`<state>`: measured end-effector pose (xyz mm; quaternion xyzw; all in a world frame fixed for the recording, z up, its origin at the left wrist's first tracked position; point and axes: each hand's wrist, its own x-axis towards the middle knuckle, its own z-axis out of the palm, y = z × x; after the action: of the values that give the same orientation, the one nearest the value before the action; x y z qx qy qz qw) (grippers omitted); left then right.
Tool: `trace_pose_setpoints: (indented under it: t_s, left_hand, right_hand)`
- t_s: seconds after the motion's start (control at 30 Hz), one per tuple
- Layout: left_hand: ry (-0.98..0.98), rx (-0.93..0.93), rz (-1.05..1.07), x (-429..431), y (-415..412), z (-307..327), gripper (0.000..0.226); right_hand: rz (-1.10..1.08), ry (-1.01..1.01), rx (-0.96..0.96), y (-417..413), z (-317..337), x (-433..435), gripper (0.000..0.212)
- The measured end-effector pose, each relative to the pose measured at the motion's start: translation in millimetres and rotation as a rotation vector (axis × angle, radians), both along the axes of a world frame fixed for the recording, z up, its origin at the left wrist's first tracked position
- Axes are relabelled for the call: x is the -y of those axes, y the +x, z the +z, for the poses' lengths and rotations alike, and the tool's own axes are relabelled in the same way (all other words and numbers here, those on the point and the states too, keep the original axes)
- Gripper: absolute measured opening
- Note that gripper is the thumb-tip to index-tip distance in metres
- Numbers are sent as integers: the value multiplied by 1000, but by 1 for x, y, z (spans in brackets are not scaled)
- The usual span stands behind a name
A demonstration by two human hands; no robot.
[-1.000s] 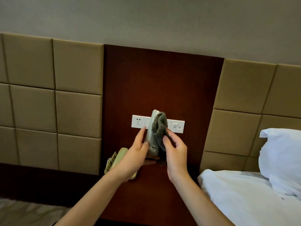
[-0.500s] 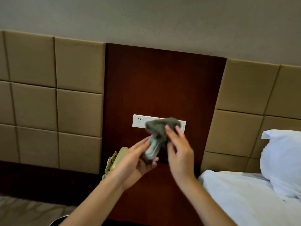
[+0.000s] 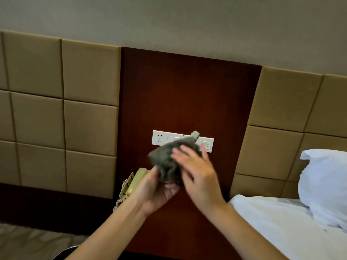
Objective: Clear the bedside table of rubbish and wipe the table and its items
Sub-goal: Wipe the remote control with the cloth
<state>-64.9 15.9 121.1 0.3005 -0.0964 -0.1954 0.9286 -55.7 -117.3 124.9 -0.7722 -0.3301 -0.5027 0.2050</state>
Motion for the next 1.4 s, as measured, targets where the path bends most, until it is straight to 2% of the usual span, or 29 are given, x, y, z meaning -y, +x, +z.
trace_pose_setpoints:
  t_s: [0.1, 0.17, 0.3, 0.43, 0.5, 0.6, 0.7, 0.83, 0.9, 1.03, 1.13, 1.23, 1.3, 1.4]
  left_hand:
    - [-25, -105, -81, 3, -5, 6, 25]
    - [-64, -127, -125, 3, -6, 8, 26]
    - [-236, -156, -208, 7, 0, 8, 20]
    - [-238, -157, -137, 7, -2, -2, 32]
    - [-244, -179, -179, 7, -2, -3, 29]
    - [-249, -214, -256, 10, -2, -1, 24]
    - [-242, -210, -295, 12, -4, 3, 23]
    - [-188, -212, -327, 7, -5, 2, 23]
    - [-126, -195, -343, 3, -5, -2, 27]
    - [138, -78, -320, -7, -2, -6, 61]
    - [241, 1, -270, -10, 1, -2, 57]
    - [146, 7, -293, -18, 2, -5, 52]
    - [43, 12, -333, -27, 1, -10, 53]
    - [-62, -28, -247, -34, 1, -10, 51]
  right_hand:
    - [-149, 278, -182, 21, 31, 27, 31]
    - [-154, 362, -236, 22, 35, 30, 32]
    - [-69, 182, -63, 0, 10, 0, 34]
    - [19, 9, 51, -12, -6, -6, 29]
    - [-15, -26, 48, -2, 1, 6, 31]
    - [-140, 208, -85, 18, 23, 24, 32]
    - [-83, 492, -251, 19, 35, 19, 33]
    - [23, 638, -418, 11, 37, 9, 31]
    - [21, 641, -473, 14, 34, 7, 29]
    - [8, 581, -419, 17, 25, 6, 26]
    - [-12, 553, -374, 19, 22, 6, 25]
    - [-32, 550, -388, 25, 24, 16, 28]
    - [-75, 618, -409, 27, 30, 29, 29]
    - [-125, 640, -320, 27, 35, 43, 30]
